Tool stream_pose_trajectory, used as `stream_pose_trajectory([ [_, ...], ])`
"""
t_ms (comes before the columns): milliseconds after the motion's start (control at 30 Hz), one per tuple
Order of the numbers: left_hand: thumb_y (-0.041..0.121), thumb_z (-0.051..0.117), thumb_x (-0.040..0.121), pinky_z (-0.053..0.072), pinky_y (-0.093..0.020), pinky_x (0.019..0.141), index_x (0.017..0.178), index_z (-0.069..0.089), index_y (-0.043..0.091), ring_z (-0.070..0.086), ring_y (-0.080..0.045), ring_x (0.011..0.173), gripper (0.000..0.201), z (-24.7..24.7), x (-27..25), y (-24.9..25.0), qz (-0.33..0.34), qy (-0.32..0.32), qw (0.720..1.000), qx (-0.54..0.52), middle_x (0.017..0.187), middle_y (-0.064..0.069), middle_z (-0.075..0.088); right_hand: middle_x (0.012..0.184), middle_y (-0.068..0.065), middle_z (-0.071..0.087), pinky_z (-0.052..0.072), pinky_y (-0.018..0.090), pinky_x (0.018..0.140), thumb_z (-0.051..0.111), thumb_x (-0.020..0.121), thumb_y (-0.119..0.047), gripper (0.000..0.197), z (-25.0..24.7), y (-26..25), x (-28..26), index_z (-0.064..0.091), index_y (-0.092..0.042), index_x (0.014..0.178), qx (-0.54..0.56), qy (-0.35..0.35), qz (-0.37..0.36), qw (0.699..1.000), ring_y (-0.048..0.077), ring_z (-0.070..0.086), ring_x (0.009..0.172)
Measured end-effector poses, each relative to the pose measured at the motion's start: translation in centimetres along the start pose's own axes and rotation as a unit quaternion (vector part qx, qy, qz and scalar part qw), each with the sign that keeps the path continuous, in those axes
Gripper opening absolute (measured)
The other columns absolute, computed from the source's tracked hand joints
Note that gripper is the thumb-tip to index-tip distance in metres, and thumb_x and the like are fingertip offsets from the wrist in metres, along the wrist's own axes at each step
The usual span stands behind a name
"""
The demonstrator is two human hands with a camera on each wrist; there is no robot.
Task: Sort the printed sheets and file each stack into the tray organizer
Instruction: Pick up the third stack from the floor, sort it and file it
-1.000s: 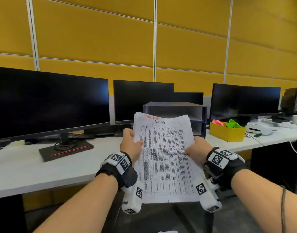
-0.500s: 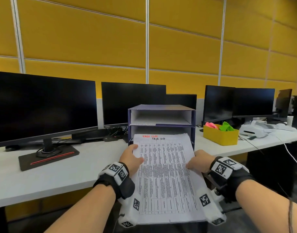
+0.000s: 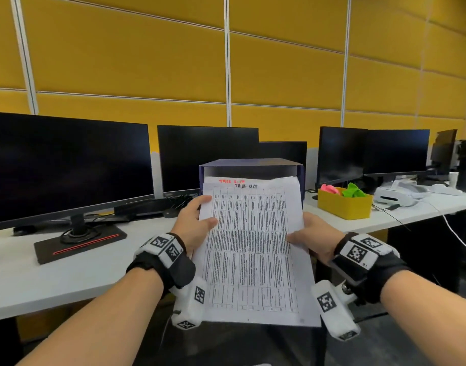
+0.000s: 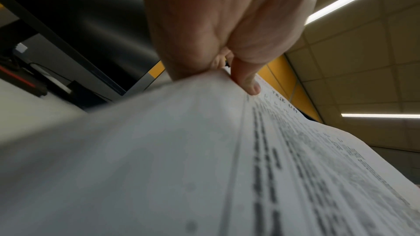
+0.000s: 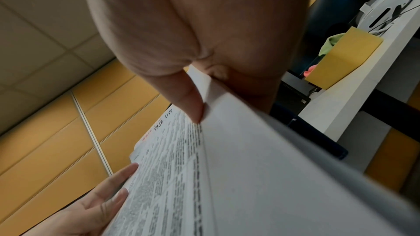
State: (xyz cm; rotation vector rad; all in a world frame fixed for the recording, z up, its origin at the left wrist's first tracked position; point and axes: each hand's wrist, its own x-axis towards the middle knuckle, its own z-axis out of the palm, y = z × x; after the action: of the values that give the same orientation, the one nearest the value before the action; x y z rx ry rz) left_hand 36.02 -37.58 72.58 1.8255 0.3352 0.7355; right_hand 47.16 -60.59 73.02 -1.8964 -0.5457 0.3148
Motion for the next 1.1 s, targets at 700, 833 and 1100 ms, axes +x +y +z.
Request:
stream_pose_trajectory([
  [700,0.008,0.055,0.096,0.057,-0.039,0.061,0.105,0.057,0.0,0.065,-0.024,0.07,0.013,-0.7,7.0,3.4,-0.173,-0.055,0.983,0.041,0.093,-0.015,0.067,0.094,0.019,0.054,0.044,0.032,0.082,0.057,0.093,-0.022,0.048,-3.0,-8.5,5.7,0.043,0.004,0.131,-0.141,0.037,0.117,0.982,0.03,0.058,0.088],
  [833,0.019,0.059,0.095,0.053,-0.045,0.089,0.119,0.059,-0.008,0.066,-0.033,0.097,0.037,-2.2,6.6,3.2,-0.185,-0.072,0.978,0.067,0.112,-0.021,0.068,0.104,0.022,0.056,0.046,0.025,0.062,0.054,0.094,-0.017,0.043,-2.2,-8.5,6.5,0.044,0.0,0.133,-0.071,0.015,0.121,0.99,0.026,0.065,0.074],
  [1100,0.032,0.068,0.087,0.05,-0.045,0.096,0.075,0.055,0.014,0.057,-0.03,0.092,0.025,-1.0,8.7,3.3,-0.127,-0.006,0.985,0.117,0.096,-0.014,0.06,0.067,0.008,0.061,0.045,0.02,0.045,0.056,0.087,-0.024,0.02,-2.3,-5.6,4.6,0.057,-0.004,0.094,0.129,-0.054,0.165,0.976,0.016,0.055,0.048],
])
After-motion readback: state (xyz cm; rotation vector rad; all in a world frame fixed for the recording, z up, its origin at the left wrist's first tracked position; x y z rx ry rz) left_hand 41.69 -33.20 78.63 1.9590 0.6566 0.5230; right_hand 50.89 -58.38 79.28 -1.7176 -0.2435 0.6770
